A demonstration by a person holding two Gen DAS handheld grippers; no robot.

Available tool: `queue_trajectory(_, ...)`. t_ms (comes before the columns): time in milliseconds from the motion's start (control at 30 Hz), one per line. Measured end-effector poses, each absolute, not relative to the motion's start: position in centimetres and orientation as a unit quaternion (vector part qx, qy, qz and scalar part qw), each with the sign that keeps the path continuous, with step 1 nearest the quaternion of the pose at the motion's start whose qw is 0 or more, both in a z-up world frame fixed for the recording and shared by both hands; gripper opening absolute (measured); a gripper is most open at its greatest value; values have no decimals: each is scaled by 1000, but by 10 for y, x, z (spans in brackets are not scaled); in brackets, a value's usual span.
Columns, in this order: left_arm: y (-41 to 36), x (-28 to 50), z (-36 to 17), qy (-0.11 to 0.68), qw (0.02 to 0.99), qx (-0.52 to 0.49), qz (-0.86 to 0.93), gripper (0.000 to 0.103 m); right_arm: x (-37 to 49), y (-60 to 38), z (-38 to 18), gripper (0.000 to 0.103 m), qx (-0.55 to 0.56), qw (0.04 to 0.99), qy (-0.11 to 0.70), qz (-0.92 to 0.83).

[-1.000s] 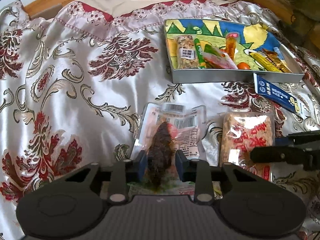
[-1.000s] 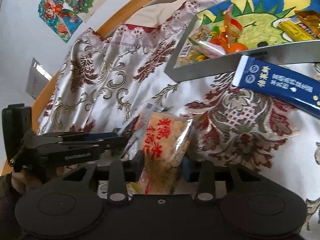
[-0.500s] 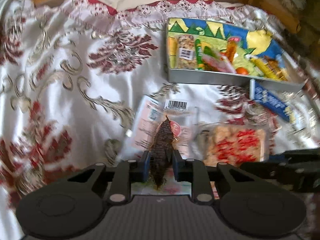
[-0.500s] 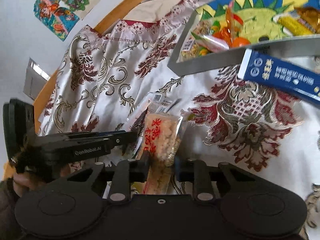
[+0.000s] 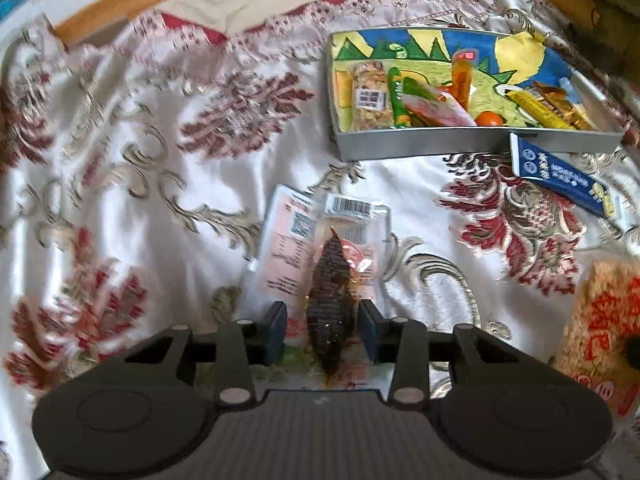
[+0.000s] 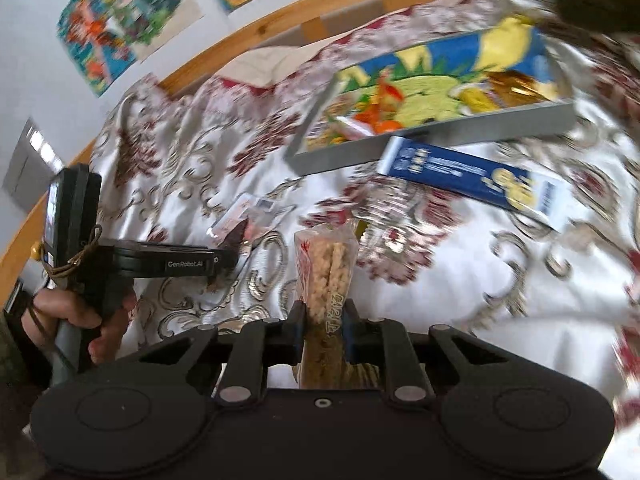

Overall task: Organize snacks
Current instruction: 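Carry both packets over the dinosaur tray and open both tools to drop them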

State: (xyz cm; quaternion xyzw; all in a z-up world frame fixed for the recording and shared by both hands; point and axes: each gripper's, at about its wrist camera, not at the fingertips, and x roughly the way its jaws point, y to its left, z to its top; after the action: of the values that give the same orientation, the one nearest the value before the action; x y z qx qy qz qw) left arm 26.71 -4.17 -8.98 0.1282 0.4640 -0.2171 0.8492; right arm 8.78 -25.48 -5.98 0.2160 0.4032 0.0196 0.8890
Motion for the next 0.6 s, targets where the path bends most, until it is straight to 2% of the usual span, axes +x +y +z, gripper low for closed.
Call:
queue_trajectory(133,-39,262,-86,469,849,123,-210,37,87,-253,-57,19,205,895,395,28)
queue_trajectory(367,-20,251,-72,487,848,53,-203,36,91,-246,-53,18,180,905,384,31)
queue_trajectory(600,-16,228,-50,462,864,25,-200,35,89,-244,-48,18,162,916,365,33)
